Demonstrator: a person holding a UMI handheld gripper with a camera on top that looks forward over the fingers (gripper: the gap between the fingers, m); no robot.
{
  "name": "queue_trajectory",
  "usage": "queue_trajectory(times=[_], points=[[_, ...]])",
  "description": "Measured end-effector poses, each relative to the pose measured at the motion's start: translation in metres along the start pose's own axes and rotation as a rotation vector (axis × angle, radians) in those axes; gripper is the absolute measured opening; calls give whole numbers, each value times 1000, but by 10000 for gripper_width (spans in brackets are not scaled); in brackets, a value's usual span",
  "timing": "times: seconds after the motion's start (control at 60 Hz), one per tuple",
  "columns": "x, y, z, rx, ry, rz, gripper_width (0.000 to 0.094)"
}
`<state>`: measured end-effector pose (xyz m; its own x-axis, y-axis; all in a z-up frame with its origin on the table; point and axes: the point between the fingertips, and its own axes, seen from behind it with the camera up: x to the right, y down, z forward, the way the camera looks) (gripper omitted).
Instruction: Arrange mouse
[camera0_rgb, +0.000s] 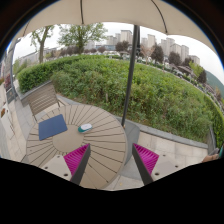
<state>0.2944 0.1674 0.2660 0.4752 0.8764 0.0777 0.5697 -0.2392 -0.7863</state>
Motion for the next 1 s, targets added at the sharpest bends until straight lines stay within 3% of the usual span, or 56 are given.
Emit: queue_trajectory(times=[0.267, 0.6, 0.833, 1.0], points=[[-55, 5, 33, -36, -48, -36, 862], [-135, -2, 96, 34, -64, -59, 861], [-173, 21, 155, 29, -63, -32, 851], [-194, 23, 207, 101, -89, -23, 853]])
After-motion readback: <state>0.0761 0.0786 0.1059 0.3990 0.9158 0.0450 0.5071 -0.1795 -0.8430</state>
